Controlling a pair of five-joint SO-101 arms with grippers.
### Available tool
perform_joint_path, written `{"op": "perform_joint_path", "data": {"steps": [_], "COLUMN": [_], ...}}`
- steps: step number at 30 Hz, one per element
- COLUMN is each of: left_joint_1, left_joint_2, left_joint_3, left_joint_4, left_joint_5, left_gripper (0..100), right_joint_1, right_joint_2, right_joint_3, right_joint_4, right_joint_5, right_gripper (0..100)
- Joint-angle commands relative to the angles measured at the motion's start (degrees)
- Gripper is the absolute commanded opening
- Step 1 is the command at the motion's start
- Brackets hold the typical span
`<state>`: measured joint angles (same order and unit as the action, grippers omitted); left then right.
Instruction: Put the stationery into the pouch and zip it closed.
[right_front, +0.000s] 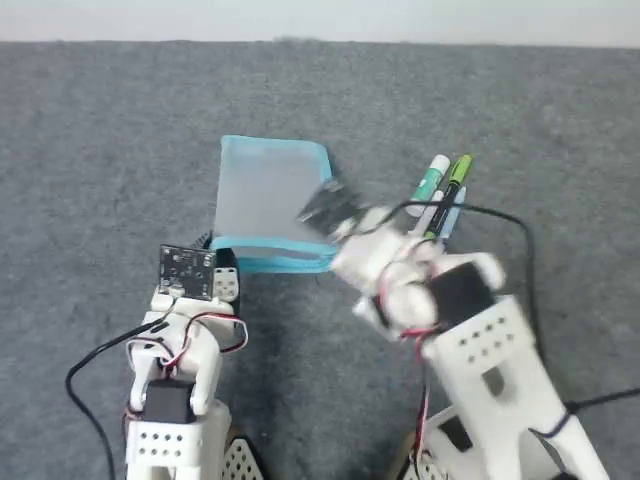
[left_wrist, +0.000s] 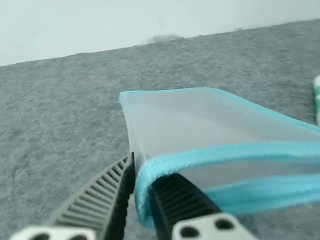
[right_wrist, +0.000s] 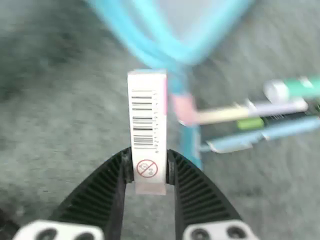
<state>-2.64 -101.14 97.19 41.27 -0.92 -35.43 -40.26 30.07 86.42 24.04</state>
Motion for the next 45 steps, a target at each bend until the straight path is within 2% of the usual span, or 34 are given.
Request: {"op": "perform_joint_path", "data": {"steps": [1, 8, 19, 29, 32, 36, 45], "left_joint_1": [4.31, 6.15, 6.24, 6.24, 6.24, 6.24, 5.80], "left_joint_2": [-0.44, -0.44, -0.18, -0.18, -0.18, -0.18, -0.18], "left_joint_3": [-0.40, -0.40, -0.40, -0.40, -0.40, -0.40, -0.40], "left_joint_4": [-0.88, -0.62, -0.53, -0.53, -0.53, -0.53, -0.53], "left_joint_5": [-1.23, -3.16, -3.16, -3.16, -3.16, -3.25, -3.25], "left_gripper": [1, 1, 1, 1, 1, 1, 1], "right_joint_1": [-5.32, -3.82, -0.84, -0.40, -0.48, -0.48, -0.31], "right_joint_2": [4.00, 16.57, 34.86, 46.55, 47.43, 47.34, 47.25], "right_joint_3": [-1.05, -8.44, -30.15, -49.58, -53.27, -55.74, -56.09], "right_joint_4": [-0.92, -4.79, 0.40, 12.44, 15.34, 15.60, 15.69], "right_joint_5": [-3.52, -9.49, -18.29, -18.29, -18.46, -18.46, -18.11], "right_gripper": [0.6, 0.6, 0.6, 1.3, 8.4, 16.7, 15.5]}}
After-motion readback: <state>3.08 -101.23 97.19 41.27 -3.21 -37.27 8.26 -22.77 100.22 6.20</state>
